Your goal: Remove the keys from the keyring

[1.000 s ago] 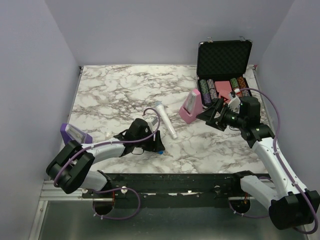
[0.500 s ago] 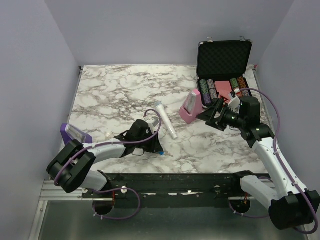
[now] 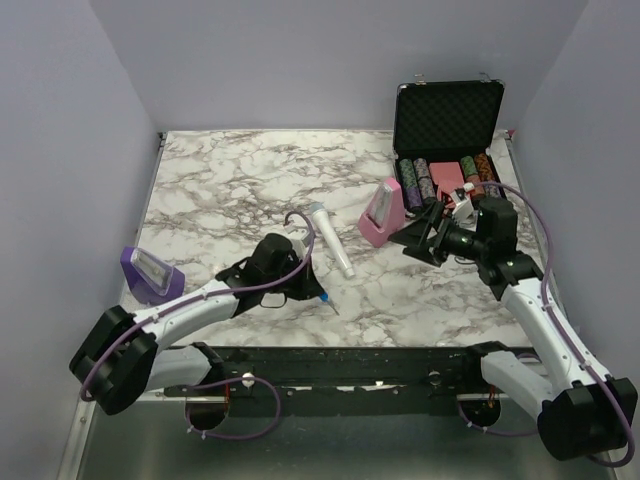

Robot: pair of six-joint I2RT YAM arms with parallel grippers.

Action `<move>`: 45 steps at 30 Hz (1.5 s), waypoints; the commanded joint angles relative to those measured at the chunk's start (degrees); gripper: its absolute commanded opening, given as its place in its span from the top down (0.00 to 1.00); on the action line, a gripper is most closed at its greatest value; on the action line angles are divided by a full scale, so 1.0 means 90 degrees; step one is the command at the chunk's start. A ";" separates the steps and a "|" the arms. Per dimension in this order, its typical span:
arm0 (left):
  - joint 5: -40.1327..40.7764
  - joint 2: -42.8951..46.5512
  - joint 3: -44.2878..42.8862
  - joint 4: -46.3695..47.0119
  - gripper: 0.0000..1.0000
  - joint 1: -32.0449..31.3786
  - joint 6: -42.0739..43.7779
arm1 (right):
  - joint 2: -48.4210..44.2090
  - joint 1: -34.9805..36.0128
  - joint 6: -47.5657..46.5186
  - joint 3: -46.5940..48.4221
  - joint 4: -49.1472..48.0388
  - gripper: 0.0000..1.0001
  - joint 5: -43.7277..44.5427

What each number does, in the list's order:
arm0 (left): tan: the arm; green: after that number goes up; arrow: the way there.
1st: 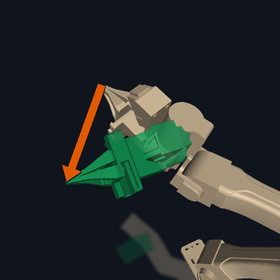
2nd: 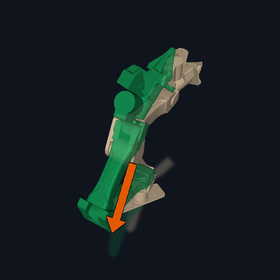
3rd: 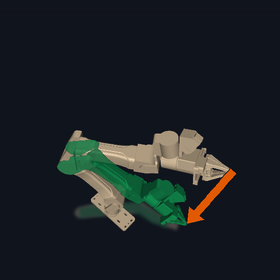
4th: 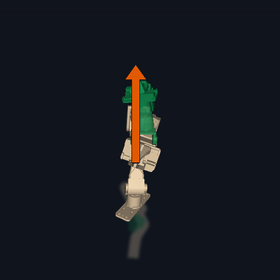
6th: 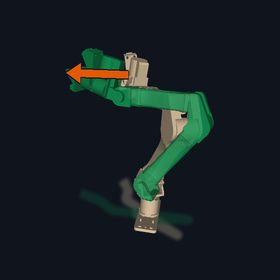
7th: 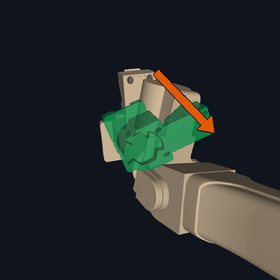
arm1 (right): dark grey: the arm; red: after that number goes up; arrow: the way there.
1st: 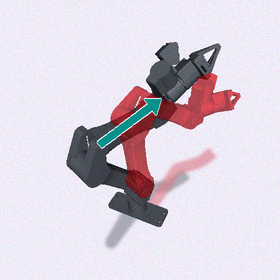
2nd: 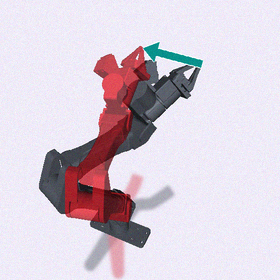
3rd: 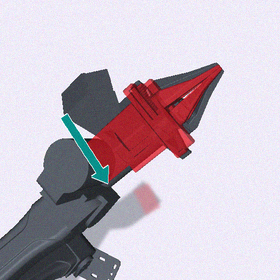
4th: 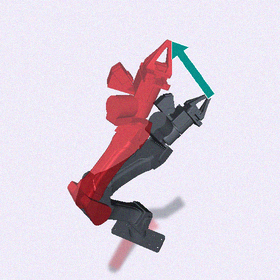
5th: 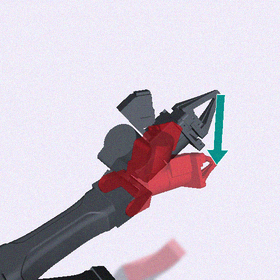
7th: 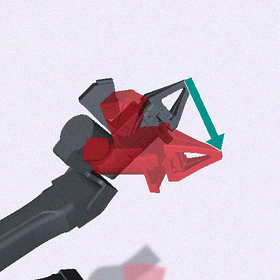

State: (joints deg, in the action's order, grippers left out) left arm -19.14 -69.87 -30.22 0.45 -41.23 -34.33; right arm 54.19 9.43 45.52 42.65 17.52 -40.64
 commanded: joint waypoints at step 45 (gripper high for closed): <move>-0.0169 0.1464 -0.6476 -0.4718 1.00 -0.0243 0.1451 | 0.4379 0.3053 0.7374 0.1568 -1.3294 0.19 -0.0924</move>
State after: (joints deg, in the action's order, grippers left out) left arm -21.04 -58.11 -84.68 -41.56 -43.00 -20.69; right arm 93.76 34.61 111.70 53.10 -74.52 -51.20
